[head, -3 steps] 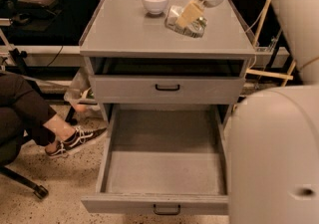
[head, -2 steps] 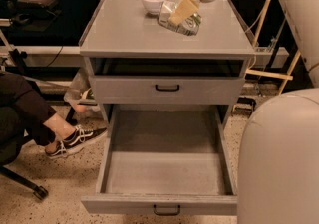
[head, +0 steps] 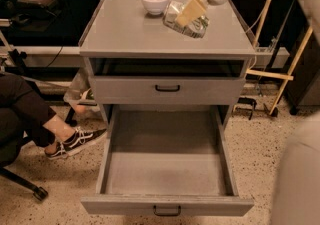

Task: Place 7up can into middle drawer

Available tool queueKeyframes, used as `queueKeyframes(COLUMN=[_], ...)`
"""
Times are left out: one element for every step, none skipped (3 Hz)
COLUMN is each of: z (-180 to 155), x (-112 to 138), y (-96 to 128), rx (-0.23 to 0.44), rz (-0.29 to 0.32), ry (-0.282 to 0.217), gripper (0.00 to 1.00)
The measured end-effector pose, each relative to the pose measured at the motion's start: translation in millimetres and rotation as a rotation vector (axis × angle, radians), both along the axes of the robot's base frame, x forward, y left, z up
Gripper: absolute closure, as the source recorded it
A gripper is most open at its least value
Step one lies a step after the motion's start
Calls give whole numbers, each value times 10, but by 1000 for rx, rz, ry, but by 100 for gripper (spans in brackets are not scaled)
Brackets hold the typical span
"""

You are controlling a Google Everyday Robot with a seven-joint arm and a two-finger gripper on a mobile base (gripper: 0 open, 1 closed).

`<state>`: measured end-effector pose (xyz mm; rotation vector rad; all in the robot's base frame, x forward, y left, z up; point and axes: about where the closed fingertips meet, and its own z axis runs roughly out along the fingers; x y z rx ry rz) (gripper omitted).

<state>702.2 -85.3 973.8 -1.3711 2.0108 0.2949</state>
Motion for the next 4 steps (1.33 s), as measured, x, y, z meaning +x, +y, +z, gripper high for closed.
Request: queueKeyframes(z=[683,1372,1467,1455], x=[-556,-1356,-1631,-1623], y=[-163,184,396,392], rx=[73,168,217,217], rz=[-66,-42,-43,-44], ry=[-157,-312,-340,-338], gripper=[100,100,100,100])
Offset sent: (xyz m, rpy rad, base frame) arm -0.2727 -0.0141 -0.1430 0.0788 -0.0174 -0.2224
